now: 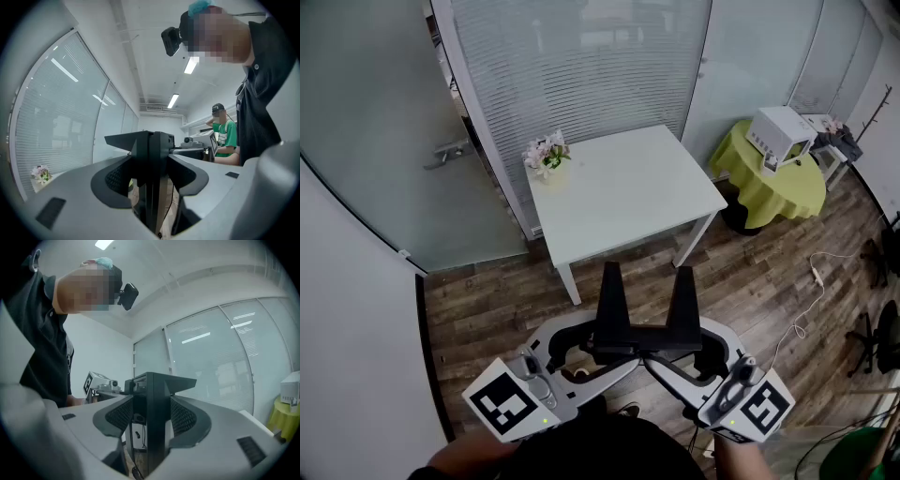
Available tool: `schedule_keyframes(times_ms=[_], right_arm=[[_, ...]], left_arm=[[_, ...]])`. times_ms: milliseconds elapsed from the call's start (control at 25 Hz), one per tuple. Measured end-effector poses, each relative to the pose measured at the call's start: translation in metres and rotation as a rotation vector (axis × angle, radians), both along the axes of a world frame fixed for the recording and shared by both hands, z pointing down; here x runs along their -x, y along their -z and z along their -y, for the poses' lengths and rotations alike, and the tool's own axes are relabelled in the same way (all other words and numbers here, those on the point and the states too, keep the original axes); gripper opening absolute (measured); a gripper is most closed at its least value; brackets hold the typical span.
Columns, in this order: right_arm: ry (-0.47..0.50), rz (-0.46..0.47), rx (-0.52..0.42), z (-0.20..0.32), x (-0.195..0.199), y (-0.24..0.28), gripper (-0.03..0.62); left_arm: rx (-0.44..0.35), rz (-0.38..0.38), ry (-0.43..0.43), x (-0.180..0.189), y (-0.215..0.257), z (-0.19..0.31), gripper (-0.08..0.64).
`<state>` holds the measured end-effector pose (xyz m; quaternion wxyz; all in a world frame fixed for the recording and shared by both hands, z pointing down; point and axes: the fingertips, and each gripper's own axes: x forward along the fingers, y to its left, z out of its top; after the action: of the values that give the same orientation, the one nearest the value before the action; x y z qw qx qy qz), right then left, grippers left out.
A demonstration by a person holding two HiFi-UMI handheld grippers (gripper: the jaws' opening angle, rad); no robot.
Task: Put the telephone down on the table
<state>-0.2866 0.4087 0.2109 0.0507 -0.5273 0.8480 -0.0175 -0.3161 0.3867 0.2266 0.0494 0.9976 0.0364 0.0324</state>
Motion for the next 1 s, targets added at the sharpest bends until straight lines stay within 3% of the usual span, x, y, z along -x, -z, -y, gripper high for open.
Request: schedule_keyframes(times_ms=[1000], right_arm=[[-0.026,0.002,0.025,0.036,-0.005,-0.007,0.255]], left_arm=[[0.001,0.005,-0.025,-0.006,-0.008,0.036,0.241]])
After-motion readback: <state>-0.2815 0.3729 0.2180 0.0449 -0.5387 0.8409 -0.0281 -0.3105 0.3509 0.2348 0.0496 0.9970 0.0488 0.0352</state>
